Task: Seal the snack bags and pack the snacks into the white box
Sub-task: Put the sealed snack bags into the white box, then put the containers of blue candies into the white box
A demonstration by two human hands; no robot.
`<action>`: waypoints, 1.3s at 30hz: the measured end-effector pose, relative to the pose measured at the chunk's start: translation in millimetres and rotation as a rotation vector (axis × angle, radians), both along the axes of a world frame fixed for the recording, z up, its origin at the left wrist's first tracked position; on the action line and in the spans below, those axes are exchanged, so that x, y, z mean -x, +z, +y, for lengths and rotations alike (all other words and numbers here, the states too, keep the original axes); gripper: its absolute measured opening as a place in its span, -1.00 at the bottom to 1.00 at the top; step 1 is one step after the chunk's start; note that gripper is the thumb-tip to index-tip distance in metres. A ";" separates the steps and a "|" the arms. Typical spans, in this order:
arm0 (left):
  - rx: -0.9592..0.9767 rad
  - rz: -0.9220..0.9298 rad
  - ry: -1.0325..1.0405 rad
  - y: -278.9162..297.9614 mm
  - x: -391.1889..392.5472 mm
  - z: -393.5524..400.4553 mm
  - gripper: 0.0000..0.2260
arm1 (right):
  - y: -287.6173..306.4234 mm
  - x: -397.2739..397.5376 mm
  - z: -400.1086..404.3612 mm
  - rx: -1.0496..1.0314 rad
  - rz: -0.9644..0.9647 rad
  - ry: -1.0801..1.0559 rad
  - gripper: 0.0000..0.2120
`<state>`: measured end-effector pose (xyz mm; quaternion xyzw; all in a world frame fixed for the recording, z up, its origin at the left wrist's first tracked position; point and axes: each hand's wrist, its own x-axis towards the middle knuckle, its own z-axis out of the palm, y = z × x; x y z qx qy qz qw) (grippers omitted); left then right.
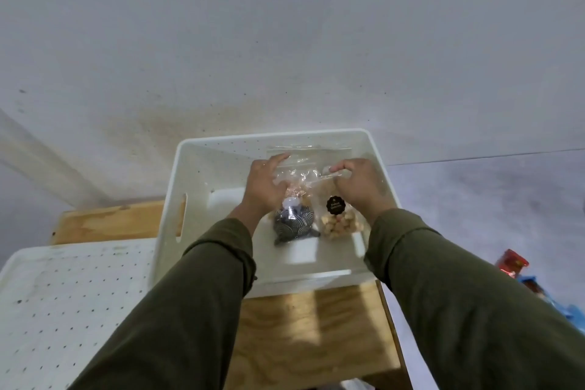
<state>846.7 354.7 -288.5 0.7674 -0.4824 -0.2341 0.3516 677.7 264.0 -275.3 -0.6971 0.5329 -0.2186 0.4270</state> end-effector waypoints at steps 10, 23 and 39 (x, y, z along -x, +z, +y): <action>-0.330 -0.413 -0.151 77.3 17.3 -14.7 -0.33 | 69.1 14.1 2.4 0.358 0.807 0.324 -0.41; -0.244 -0.577 -0.405 141.7 157.1 -63.8 -0.35 | 131.0 179.2 2.4 0.282 0.782 -0.028 -0.39; -0.144 -0.553 -0.665 151.8 473.1 -111.7 -0.36 | 156.5 493.0 3.3 0.192 0.785 -0.324 -0.40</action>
